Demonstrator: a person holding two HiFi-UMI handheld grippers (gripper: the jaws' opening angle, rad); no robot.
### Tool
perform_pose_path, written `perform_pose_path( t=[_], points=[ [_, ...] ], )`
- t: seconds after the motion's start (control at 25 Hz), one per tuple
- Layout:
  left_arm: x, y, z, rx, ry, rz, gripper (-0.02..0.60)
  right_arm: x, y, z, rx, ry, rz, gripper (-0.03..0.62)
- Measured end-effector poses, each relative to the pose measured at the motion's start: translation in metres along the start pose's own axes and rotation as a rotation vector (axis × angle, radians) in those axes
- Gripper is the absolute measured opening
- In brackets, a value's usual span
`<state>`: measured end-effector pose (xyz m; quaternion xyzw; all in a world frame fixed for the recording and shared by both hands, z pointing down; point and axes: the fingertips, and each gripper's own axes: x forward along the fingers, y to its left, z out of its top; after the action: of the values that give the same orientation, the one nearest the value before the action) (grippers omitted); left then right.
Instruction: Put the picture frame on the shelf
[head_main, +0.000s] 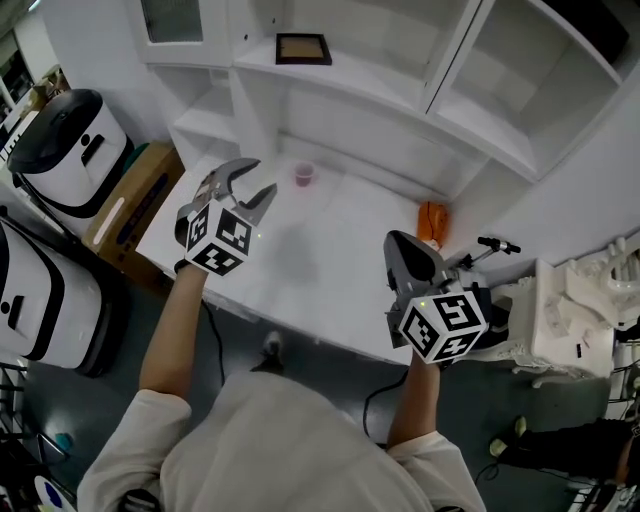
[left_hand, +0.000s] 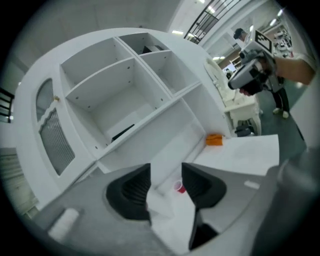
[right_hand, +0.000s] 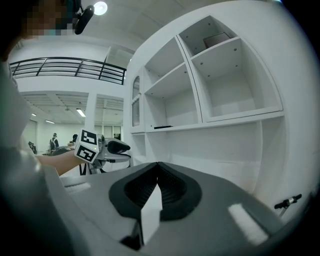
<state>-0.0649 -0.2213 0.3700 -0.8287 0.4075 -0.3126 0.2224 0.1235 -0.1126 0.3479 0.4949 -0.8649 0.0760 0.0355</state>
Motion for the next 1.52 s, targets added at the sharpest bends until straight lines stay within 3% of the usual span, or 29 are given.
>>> perform_pose_path(
  t=[0.44, 0.8, 1.2, 1.52],
  points=[
    [-0.063, -0.059, -0.005, -0.206, -0.051, 0.038, 0.094, -0.04, 0.022, -0.011, -0.004, -0.009, 0.024, 0.005],
    [-0.118, -0.097, 0.006, -0.302, -0.106, 0.038, 0.057, -0.067, 0.052, -0.015, -0.032, -0.026, 0.064, 0.005],
    [-0.176, -0.115, 0.015, -0.351, -0.132, 0.092, 0.006, -0.092, 0.087, -0.02, -0.062, -0.012, 0.116, 0.005],
    [-0.21, -0.131, 0.026, -0.349, -0.157, 0.111, 0.004, -0.109, 0.111, -0.024, -0.099, -0.002, 0.146, 0.005]
  ],
)
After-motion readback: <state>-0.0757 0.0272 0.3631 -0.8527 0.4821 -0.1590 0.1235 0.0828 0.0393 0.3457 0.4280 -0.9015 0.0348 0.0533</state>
